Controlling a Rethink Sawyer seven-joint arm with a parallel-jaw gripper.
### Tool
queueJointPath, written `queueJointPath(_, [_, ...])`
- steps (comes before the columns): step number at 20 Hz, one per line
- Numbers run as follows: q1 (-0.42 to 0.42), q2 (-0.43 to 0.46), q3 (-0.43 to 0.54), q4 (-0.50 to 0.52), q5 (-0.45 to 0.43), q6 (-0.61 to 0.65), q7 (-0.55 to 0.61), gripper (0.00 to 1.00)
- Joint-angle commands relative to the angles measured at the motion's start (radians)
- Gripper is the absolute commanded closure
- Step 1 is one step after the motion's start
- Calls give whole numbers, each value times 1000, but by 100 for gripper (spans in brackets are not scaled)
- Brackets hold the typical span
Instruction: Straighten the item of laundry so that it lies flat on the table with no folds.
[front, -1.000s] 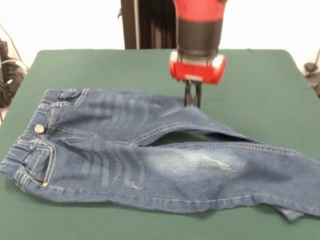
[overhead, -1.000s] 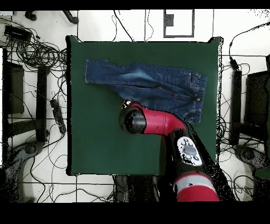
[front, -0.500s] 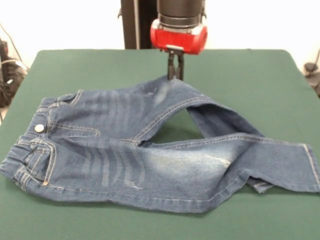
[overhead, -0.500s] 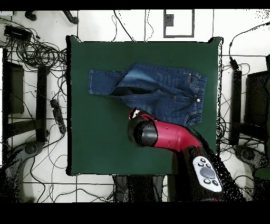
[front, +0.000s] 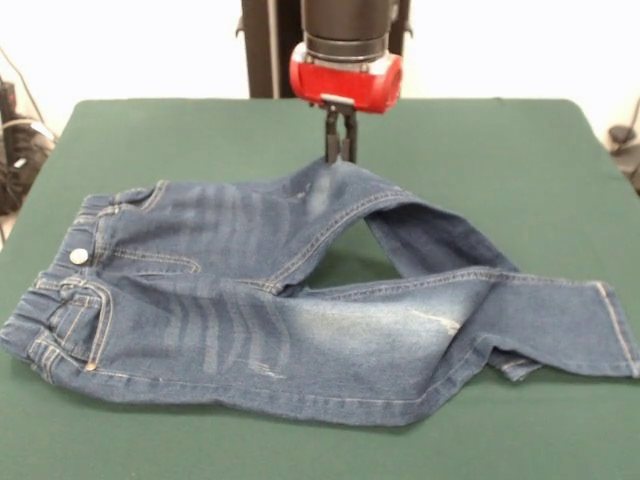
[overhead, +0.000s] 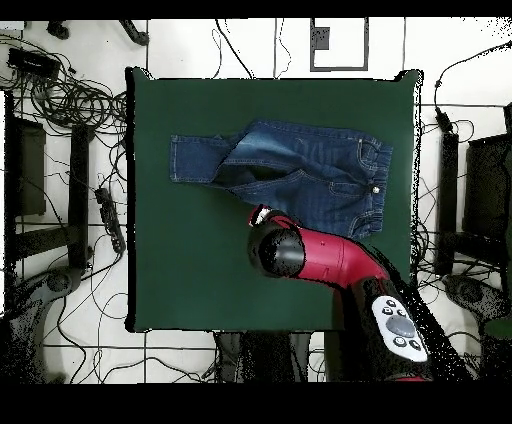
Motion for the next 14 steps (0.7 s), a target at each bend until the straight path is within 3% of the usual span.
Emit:
queueJointPath(1, [33, 70, 84, 28, 60, 67, 133, 100])
queueJointPath(8, [137, -36, -46, 76, 133, 223, 238, 100])
queueJointPath(11, [123, -94, -70, 76, 109, 274, 165, 100])
queueJointPath(14, [52, -124, -68, 31, 70, 362, 52, 100])
